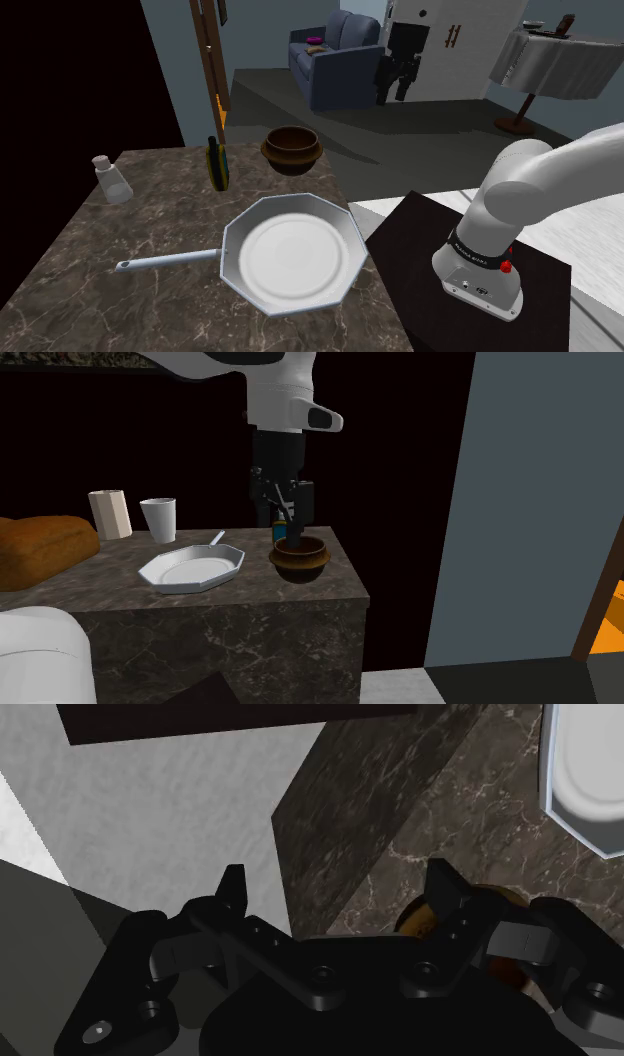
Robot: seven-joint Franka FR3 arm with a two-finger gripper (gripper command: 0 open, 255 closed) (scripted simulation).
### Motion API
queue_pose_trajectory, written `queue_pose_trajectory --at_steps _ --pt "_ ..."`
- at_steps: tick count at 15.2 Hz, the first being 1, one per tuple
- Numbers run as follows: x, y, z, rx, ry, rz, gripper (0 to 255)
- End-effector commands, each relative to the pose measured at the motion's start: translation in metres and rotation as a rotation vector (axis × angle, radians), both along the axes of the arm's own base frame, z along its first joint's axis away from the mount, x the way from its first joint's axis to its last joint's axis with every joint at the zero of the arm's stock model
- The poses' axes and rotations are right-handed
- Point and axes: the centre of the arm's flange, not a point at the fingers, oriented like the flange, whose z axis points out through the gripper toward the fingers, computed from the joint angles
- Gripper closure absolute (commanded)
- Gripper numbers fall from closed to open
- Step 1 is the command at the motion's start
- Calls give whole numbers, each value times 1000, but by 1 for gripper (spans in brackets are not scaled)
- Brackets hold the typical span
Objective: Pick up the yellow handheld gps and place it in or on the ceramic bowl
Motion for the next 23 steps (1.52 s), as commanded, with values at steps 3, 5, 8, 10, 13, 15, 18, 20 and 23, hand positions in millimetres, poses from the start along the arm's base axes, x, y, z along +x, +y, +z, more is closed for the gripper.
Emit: queue_pose_trajectory --at_steps 3,5,8,10,13,15,18,20,23 --pt "11 23 -4 3 -5 -21 0" --pt "22 45 -9 5 -10 -43 0" --pt "41 78 -15 10 -17 -75 0" --pt "53 100 -19 12 -22 -97 0" --pt "73 132 -25 16 -30 -129 0" --pt "87 153 -29 19 -35 -150 0" --pt "109 184 -34 23 -42 -183 0" --pt "124 205 -38 26 -47 -204 0" --pt "147 235 -43 30 -55 -236 0"
